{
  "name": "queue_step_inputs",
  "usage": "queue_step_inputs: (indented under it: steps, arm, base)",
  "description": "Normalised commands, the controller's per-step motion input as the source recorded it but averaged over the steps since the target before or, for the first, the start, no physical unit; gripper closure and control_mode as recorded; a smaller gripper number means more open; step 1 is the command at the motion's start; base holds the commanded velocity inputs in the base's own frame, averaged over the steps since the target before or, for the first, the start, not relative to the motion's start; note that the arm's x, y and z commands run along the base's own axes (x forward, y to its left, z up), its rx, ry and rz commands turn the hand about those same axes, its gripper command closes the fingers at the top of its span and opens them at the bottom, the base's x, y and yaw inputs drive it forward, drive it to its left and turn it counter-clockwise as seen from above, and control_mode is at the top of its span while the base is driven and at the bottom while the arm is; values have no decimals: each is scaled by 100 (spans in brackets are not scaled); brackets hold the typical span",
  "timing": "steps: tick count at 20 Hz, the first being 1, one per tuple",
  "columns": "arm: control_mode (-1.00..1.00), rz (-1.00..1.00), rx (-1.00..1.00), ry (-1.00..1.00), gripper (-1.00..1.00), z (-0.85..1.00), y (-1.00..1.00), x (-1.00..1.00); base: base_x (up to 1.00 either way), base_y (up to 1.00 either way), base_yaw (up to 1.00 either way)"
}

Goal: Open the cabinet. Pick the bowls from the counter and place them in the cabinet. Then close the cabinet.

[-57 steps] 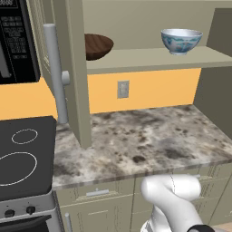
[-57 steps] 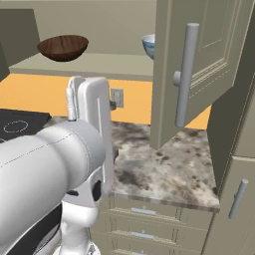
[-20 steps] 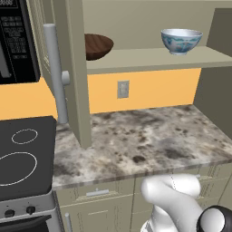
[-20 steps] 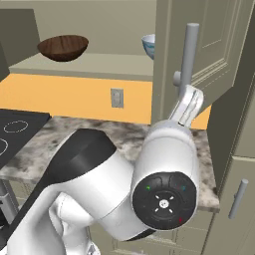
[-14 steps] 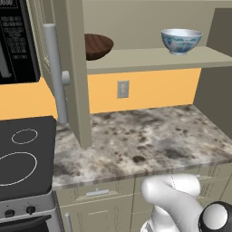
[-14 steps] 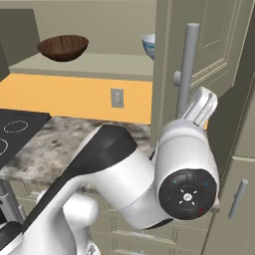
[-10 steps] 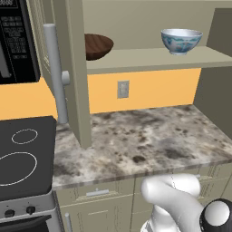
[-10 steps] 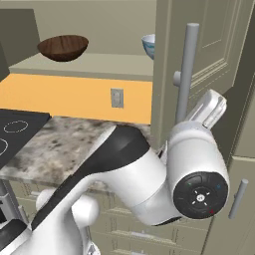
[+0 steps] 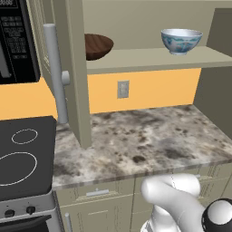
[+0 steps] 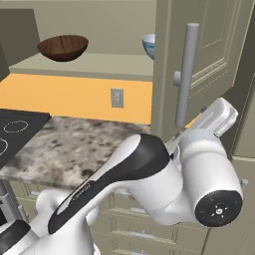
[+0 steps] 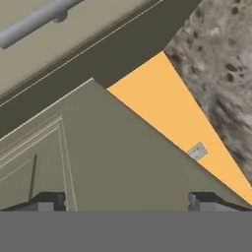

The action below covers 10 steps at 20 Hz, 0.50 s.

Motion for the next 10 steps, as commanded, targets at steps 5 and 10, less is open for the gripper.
queue_step_inputs:
  steps: [5,10]
  arm:
    - [-100,6,5,-24,-100,-5,0,14]
    - [-100,5,1,-25,-100,0,28,9]
  base:
    - [0,0,0]
    - [0,0,0]
